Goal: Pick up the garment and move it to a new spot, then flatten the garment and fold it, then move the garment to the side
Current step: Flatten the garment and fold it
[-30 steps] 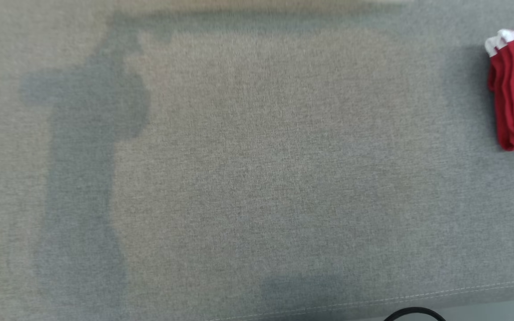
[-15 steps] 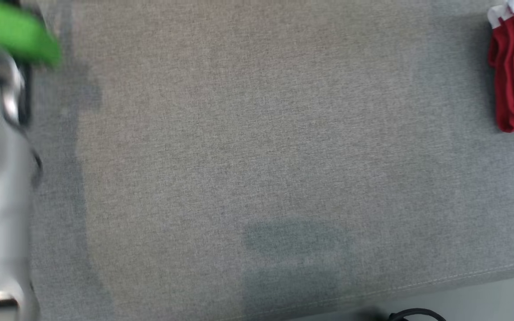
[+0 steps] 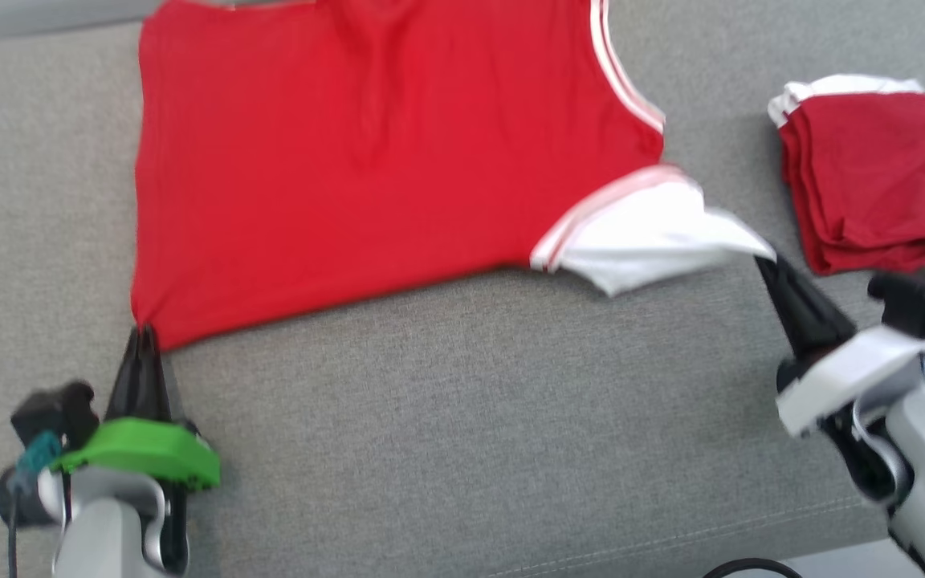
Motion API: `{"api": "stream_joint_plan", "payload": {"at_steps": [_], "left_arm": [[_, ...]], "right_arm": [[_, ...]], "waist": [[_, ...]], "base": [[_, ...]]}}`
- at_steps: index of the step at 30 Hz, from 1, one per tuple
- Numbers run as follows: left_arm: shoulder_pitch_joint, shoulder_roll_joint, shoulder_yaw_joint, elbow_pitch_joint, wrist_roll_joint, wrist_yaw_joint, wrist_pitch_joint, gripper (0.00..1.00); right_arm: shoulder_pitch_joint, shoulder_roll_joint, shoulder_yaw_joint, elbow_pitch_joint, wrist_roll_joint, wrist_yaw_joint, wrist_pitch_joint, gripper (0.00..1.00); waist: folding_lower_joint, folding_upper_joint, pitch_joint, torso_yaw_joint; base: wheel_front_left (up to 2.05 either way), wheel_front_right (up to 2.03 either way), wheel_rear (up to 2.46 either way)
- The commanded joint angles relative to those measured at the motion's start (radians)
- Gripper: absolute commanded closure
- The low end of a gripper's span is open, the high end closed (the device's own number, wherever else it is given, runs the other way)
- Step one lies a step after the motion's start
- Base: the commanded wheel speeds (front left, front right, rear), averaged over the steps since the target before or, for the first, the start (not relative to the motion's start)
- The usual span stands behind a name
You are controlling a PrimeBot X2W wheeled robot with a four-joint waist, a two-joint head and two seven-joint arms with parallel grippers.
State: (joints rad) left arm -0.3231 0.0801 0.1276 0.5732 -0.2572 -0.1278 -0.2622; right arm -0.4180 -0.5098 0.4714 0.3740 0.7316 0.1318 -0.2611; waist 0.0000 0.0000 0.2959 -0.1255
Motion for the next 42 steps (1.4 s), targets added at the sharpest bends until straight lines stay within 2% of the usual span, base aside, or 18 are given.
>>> {"api": "stream_joint_plan", "payload": {"at_steps": [1, 5, 9, 15, 20, 25, 33, 42], "left_arm": [[0.05, 0.0, 0.016, -0.009, 0.004, 0.001, -0.003, 1.0], [0.159, -0.019, 0.03, -0.034, -0.003, 0.0, -0.003, 1.0], [0.249, -0.026, -0.025, -0.026, -0.018, -0.001, -0.003, 1.0], [0.345, -0.026, -0.042, -0.027, -0.034, -0.001, -0.003, 1.0], [0.386, -0.026, -0.047, -0.038, -0.044, -0.001, -0.003, 1.0], [0.374, -0.025, -0.06, -0.079, -0.054, -0.001, -0.003, 1.0], [0.257, -0.026, -0.075, -0.19, -0.024, -0.001, -0.003, 1.0], [0.117, -0.026, -0.091, -0.155, 0.0, -0.001, -0.003, 1.0]], "right_arm": [[0.042, -0.003, 0.005, 0.023, 0.031, -0.002, -0.001, 1.0], [0.136, -0.009, 0.07, 0.079, 0.059, -0.002, 0.014, 1.0], [0.23, 0.001, 0.126, 0.116, 0.144, -0.002, 0.064, 1.0], [0.319, -0.034, 0.224, 0.082, 0.229, -0.002, 0.098, 1.0], [0.334, -0.059, 0.257, 0.065, 0.264, -0.002, 0.088, 1.0], [0.295, -0.083, 0.254, 0.039, 0.264, -0.002, 0.044, 1.0], [0.184, -0.109, 0.178, -0.056, 0.25, -0.002, 0.003, 1.0], [0.012, -0.084, 0.163, -0.021, 0.187, -0.002, -0.002, 1.0]], "waist": [[0.0, 0.0, -0.131, 0.004], [0.0, 0.0, -0.2, 0.013], [0.0, 0.0, -0.255, 0.028], [0.0, 0.0, -0.291, 0.036], [0.0, 0.0, -0.297, 0.041], [0.0, 0.0, -0.284, 0.06], [0.0, 0.0, -0.22, 0.078], [0.0, 0.0, -0.131, 0.082]], "base": [[0.0, 0.0, 0.0], [0.0, 0.0, 0.0], [0.0, 0.0, 0.0], [0.0, 0.0, 0.0], [0.0, 0.0, 0.0], [0.0, 0.0, 0.0], [0.0, 0.0, 0.0], [0.0, 0.0, 0.0]]}}
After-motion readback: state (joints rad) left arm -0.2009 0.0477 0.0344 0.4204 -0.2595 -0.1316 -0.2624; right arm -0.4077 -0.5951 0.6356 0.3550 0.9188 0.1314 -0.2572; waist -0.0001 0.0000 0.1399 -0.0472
